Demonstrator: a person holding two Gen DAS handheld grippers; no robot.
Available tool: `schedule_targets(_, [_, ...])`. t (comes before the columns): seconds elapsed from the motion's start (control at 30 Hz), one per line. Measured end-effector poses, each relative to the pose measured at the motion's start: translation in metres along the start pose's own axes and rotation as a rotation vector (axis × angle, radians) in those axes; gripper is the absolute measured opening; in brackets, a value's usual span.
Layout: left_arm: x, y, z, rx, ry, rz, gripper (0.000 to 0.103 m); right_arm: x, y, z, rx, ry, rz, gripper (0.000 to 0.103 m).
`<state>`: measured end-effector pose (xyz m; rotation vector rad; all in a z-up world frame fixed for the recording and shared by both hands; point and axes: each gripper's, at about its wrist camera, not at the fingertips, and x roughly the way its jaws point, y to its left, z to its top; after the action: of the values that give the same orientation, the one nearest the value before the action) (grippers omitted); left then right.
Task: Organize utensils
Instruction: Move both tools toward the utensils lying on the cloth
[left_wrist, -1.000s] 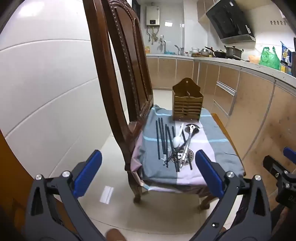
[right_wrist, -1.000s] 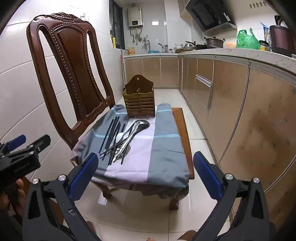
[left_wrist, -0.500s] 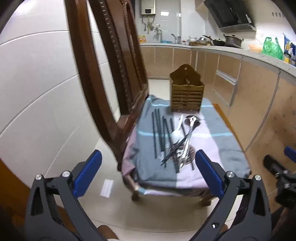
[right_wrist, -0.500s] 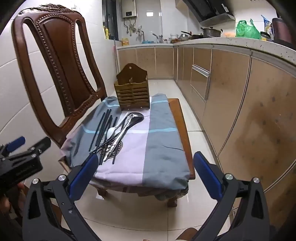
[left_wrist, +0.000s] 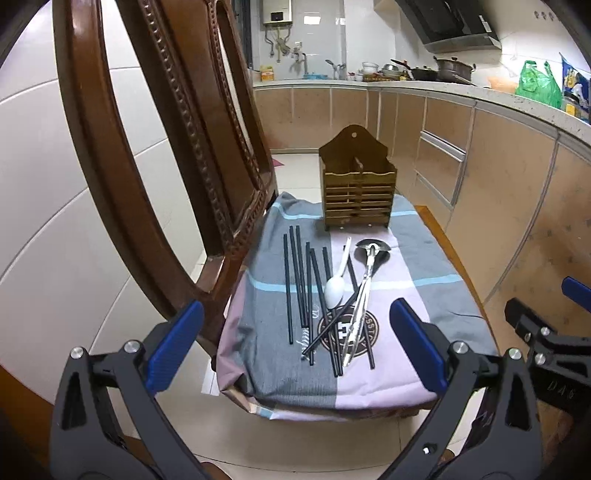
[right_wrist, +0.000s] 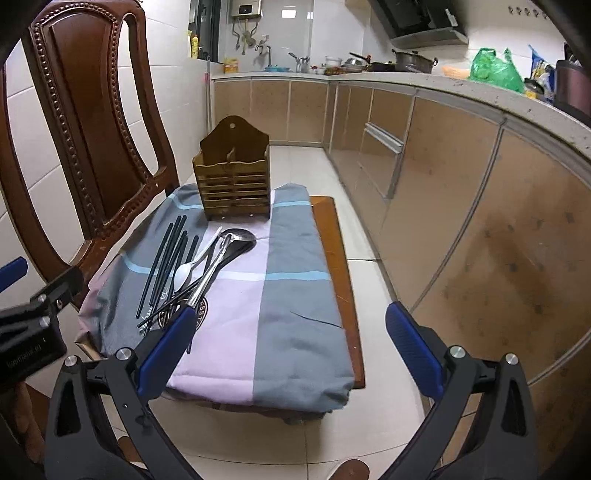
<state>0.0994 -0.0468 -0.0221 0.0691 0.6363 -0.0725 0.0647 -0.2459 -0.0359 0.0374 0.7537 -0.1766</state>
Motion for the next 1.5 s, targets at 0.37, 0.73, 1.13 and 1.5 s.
schedule_targets(0.37, [-0.004,0.010,-0.001,-0.060,0.006,0.074,0.099,0.035,-0.010,-0.005,0.037,0.052,0.138,0.100])
schedule_targets(0.73, [0.011,-0.002,0.017,0.041,0.065,0.080,0.099,0.036,-0.021,0.008,0.052,0.042,0.148,0.100])
schedule_targets(1.13, [0.040,-0.001,-0.011,0.074,0.148,-0.017,0.099,0.043,-0.004,0.007,0.028,0.028,0.120,0.100])
schedule_targets(1.5, [0.048,0.001,0.002,0.045,0.141,-0.073,0.099,0.060,-0.008,0.007,0.073,0.048,0.134,0.100])
